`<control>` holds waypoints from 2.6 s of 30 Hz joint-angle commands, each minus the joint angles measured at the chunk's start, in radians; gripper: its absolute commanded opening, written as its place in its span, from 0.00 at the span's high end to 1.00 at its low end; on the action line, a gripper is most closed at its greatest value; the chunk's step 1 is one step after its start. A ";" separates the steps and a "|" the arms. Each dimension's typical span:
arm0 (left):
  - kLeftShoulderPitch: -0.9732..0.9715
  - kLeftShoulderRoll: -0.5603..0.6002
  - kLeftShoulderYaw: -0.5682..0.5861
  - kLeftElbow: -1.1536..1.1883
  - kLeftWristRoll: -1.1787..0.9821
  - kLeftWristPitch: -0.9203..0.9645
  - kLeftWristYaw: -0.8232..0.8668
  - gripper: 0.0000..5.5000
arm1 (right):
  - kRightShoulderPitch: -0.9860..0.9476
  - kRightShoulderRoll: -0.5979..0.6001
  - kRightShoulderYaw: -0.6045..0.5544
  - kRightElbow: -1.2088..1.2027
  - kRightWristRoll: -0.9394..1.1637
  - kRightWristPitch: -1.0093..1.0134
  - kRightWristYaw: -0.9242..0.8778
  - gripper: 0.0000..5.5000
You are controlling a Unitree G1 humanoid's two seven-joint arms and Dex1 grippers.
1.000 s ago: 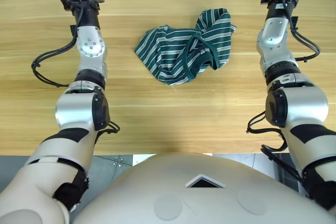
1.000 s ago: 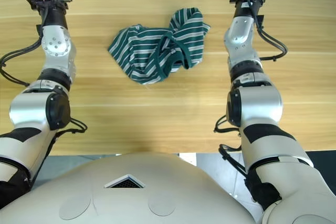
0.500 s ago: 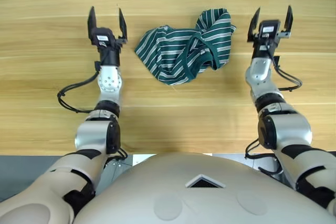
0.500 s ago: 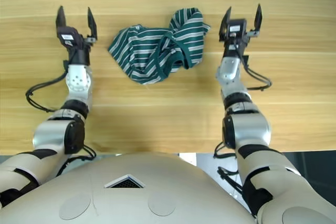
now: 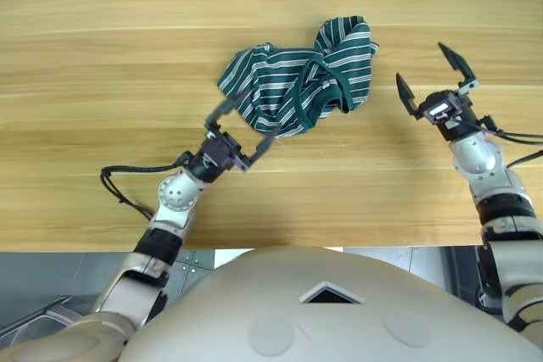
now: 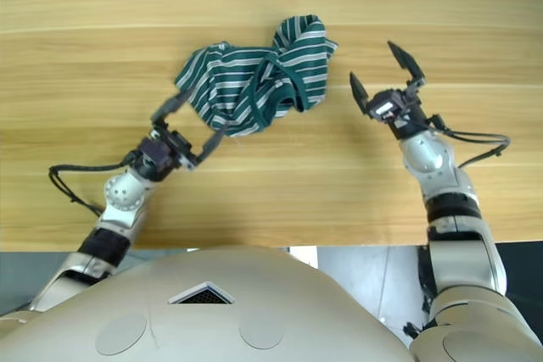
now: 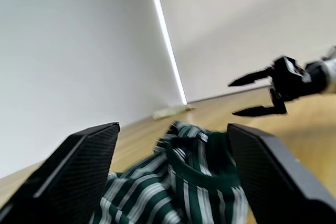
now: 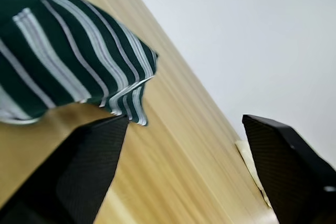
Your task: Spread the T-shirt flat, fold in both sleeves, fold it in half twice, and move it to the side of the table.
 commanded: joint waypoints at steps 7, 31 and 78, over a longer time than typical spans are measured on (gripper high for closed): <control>-0.031 0.048 0.001 -0.128 0.688 0.279 0.178 0.31 | 0.105 -0.098 -0.040 -0.347 0.044 0.184 0.192 0.27; 0.018 0.093 -0.025 -0.214 0.850 0.581 0.285 0.31 | 0.012 0.005 -0.017 -0.235 0.000 0.169 0.167 0.27; -0.063 0.130 0.047 -0.051 0.727 0.614 0.391 1.00 | 0.058 0.010 0.035 -0.232 -0.089 0.207 0.202 0.28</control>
